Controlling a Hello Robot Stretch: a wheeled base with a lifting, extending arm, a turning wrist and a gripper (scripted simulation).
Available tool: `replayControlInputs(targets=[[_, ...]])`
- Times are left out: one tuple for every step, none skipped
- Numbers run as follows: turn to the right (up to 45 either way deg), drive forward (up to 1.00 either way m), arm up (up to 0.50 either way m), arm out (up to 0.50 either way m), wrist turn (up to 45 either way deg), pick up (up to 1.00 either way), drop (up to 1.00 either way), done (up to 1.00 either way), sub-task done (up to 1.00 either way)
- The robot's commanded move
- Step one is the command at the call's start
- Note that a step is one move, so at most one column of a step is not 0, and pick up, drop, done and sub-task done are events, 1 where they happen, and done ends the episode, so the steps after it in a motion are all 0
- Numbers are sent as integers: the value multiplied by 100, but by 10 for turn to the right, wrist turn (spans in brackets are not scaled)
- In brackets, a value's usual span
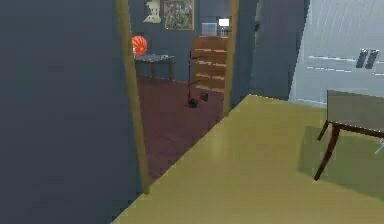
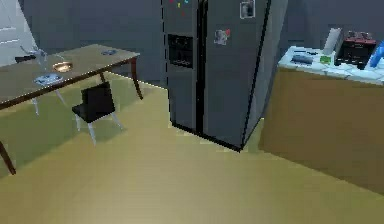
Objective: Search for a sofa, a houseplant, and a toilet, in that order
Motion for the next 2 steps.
replayControlInputs(targets=[[0,100,0,0,0,0,0,0,0],[-30,0,0,0,0,0,0,0,0]])
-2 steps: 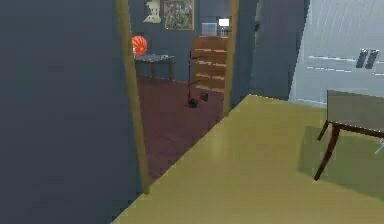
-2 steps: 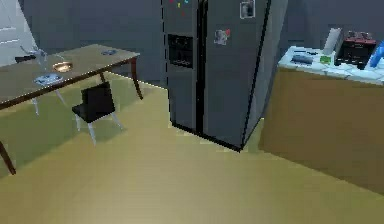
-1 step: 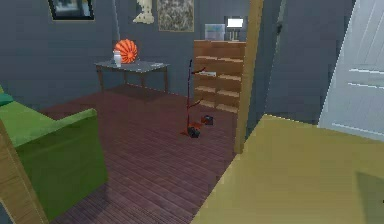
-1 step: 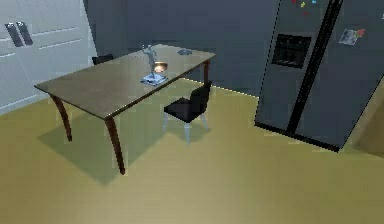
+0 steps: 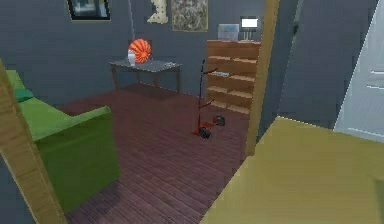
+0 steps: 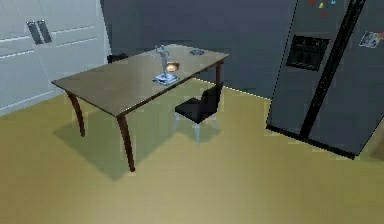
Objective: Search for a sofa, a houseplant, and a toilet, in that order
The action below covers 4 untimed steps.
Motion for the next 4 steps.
replayControlInputs(targets=[[0,100,0,0,0,0,0,0,0],[-450,0,0,0,0,0,0,0,0],[-180,0,0,0,0,0,0,0,0],[0,0,0,0,0,0,0,0,100]])
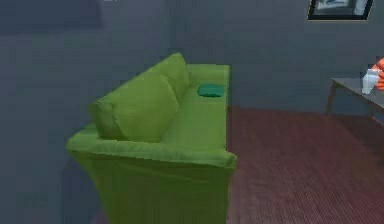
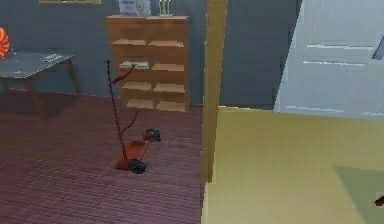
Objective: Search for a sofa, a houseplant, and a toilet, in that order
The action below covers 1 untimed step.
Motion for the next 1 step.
replayControlInputs(targets=[[-450,0,0,0,0,0,0,0,0]])
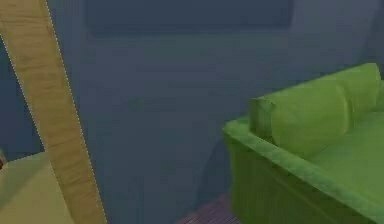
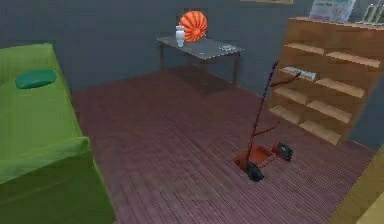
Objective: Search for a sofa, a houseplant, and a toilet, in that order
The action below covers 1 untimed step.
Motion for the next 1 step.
replayControlInputs(targets=[[-450,0,0,0,0,0,0,0,0]])
